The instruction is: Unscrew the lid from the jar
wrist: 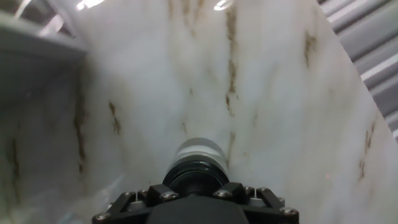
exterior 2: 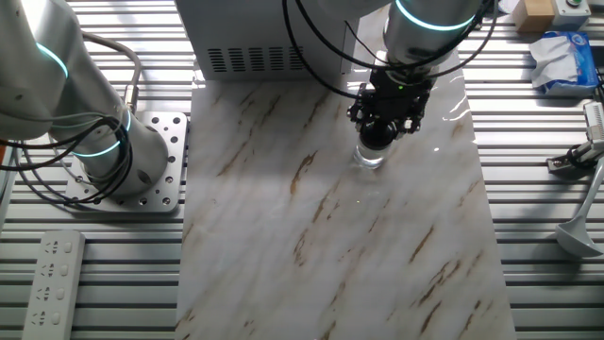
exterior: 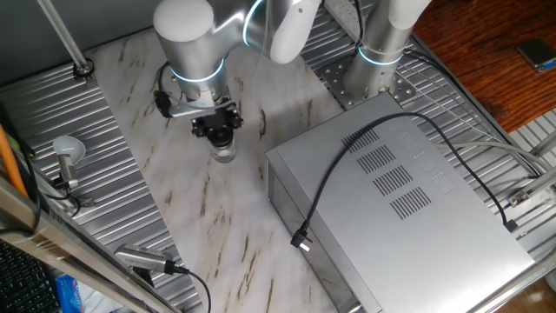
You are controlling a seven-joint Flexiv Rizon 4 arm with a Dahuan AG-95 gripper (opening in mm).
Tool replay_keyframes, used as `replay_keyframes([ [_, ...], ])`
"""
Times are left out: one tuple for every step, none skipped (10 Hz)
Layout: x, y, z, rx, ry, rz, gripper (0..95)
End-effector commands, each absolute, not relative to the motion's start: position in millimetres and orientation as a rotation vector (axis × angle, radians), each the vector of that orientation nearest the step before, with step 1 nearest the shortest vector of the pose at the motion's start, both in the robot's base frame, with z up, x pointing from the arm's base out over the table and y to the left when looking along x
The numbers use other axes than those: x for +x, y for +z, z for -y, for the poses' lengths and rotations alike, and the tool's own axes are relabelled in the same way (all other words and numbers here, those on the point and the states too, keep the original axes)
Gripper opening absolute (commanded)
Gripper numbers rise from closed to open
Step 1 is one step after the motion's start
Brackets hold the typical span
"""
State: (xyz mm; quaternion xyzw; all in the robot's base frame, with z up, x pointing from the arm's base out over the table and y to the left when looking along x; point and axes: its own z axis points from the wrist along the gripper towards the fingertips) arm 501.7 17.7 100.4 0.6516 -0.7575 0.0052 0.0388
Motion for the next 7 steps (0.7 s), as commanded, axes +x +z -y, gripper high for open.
replay_keyframes([
  [502.1, 99.8, -17.7, 2.163, 0.022, 2.169, 38.0],
  [502.1, 99.8, -17.7, 2.216, 0.023, 2.111, 38.0],
  [502.1, 99.8, -17.7, 2.25, 0.023, 2.072, 38.0],
  [502.1, 99.8, -17.7, 2.288, 0.029, 2.021, 38.0],
  [502.1, 99.8, -17.7, 2.318, 0.032, 1.98, 38.0],
  [502.1, 99.8, -17.7, 2.352, 0.034, 1.935, 38.0],
  [502.1, 99.8, -17.7, 2.374, 0.034, 1.908, 38.0],
])
